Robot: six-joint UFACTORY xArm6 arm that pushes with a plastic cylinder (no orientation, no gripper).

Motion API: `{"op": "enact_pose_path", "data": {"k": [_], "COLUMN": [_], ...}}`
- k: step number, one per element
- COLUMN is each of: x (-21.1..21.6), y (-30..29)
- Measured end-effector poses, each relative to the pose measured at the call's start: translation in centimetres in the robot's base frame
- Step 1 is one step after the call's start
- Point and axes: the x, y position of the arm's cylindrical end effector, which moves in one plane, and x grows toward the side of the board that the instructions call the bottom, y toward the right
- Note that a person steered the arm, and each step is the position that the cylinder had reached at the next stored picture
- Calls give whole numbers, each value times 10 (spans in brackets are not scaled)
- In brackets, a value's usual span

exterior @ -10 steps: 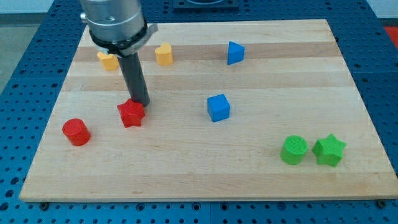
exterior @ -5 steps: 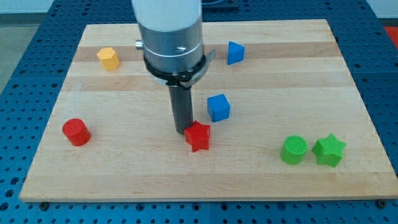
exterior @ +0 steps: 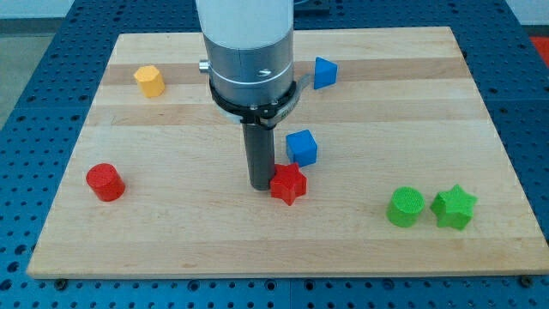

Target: Move the red star above the green star

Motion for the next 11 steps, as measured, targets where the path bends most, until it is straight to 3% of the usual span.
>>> {"op": "enact_pose_path", "data": {"k": [2, 5, 7, 11], "x": [25, -40, -28, -24], "y": [3, 122, 69, 201]}}
